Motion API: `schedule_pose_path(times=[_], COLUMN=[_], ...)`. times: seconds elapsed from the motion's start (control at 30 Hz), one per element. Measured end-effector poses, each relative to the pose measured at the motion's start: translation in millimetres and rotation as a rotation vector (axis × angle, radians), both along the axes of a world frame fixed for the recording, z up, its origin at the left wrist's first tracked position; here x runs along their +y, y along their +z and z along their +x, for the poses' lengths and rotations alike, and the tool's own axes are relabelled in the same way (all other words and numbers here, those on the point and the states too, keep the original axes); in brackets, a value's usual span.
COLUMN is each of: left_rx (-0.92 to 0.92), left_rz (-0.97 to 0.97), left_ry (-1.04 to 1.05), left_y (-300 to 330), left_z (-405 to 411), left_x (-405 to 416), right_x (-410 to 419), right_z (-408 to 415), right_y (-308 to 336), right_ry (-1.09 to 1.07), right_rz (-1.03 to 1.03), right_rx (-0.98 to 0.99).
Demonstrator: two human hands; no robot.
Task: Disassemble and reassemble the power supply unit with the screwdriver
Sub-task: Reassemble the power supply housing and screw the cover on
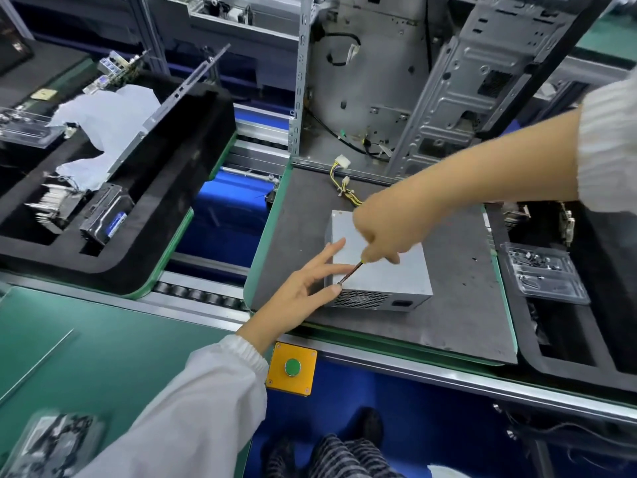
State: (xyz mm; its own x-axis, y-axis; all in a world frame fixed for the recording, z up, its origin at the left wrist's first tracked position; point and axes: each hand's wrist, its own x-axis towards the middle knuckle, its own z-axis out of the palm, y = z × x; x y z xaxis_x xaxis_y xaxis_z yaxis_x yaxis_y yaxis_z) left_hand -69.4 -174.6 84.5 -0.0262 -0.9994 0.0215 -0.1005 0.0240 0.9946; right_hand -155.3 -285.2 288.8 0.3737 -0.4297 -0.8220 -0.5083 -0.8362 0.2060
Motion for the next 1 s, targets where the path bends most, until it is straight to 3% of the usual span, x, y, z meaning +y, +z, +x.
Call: schedule_pose_path(times=[0.07, 0.13, 0.2, 0.27, 0.33, 0.47, 0.5, 0.57, 0.6, 0.67, 0.77, 0.87, 0.93, 0.97, 1.0], left_rx=[-0.007, -0.006, 0.007, 0.007, -0.017, 0.080, 0.108, 0.084, 0.048, -0.050, -0.196, -0.145, -0.122, -0.123, -0.110], left_rz=[0.009, 0.011, 0.013, -0.013, -0.056, -0.051, -0.055, -0.072, -0.078, -0.100, -0.240, -0.324, -0.279, -0.249, -0.229], left_ry=[-0.019, -0.053, -0.064, 0.014, 0.105, 0.158, 0.160, 0.145, 0.130, 0.121, 0.207, 0.268, 0.277, 0.281, 0.281], left_y=[-0.1, 1.4, 3.2, 3.9, 2.7, -1.2, -2.4, -3.6, -3.5, -1.9, 11.1, 33.0, 45.6, 48.6, 49.8], left_z=[3.6, 6.6, 7.5, 6.6, 3.6, -2.1, -2.3, -0.8, 0.2, 2.4, -0.4, -6.7, -10.0, -10.3, -9.3], left_x=[-0.8, -1.6, -2.5, -5.0, -8.2, -7.3, -6.4, -5.0, -4.2, -2.0, -3.1, -13.8, -17.8, -18.6, -18.4], right_x=[-19.1, -35.1, -41.1, -39.9, -31.9, -8.6, -1.9, 9.4, 12.7, 18.9, 25.5, 14.5, 7.1, 6.2, 6.0], right_z=[11.2, 12.2, 8.9, 8.2, 8.3, -0.7, -5.8, -15.4, -18.8, -22.4, -9.7, 14.0, 23.7, 22.9, 17.0], right_y=[-0.3, 1.1, 1.0, -0.2, 0.1, 11.1, 15.7, 23.7, 23.4, 16.7, 6.2, 0.4, 6.9, 11.9, 12.8], right_ry=[-0.631, -0.934, -0.988, -0.868, -0.487, 1.066, 1.305, 1.452, 1.447, 1.233, 0.397, -0.331, -0.448, -0.349, -0.062], right_rz=[0.201, 0.321, 0.373, 0.315, 0.162, -0.355, -0.377, -0.353, -0.345, -0.324, -0.202, 0.003, 0.062, 0.057, -0.005], right_rx=[0.085, 0.118, 0.133, 0.078, -0.054, -0.334, -0.321, -0.198, -0.137, -0.091, -0.162, -0.101, -0.062, -0.057, -0.062])
